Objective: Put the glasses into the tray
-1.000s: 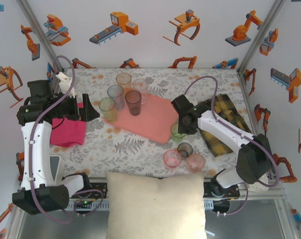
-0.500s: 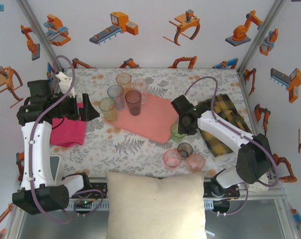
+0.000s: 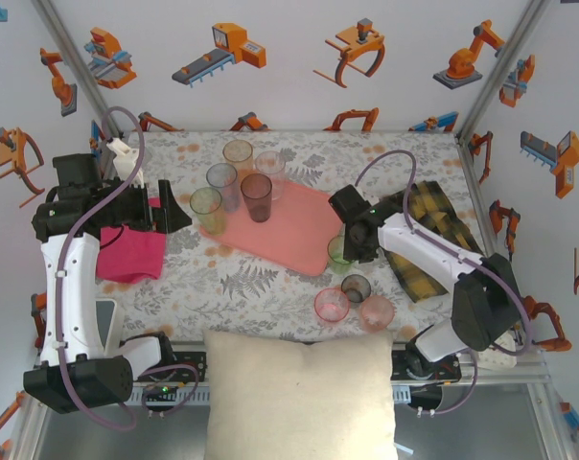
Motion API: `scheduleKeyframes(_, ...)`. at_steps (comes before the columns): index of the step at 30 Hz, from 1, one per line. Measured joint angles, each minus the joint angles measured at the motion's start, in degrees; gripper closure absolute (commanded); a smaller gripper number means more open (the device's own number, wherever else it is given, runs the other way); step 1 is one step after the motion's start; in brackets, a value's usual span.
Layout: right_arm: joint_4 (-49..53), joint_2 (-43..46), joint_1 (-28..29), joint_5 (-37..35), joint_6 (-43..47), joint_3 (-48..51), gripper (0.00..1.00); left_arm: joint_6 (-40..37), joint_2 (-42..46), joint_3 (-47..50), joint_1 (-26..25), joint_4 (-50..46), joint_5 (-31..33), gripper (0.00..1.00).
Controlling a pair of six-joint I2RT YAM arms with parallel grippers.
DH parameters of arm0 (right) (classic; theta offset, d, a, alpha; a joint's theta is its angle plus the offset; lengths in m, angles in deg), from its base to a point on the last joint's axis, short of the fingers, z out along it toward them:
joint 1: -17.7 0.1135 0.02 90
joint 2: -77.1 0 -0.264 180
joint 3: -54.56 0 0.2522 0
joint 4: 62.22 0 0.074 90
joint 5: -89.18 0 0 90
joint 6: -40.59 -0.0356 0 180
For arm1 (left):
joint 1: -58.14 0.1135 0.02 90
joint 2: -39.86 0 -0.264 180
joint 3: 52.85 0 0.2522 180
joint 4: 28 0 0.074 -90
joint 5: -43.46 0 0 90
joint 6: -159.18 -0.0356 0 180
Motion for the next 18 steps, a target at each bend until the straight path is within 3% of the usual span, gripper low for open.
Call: scheduleKeyframes(18,-0.5,0.0,-0.6,-0.6,-0.4,0.6,0.93,0.2,0.0,0.0,0.0,0.0,0.0,0.03)
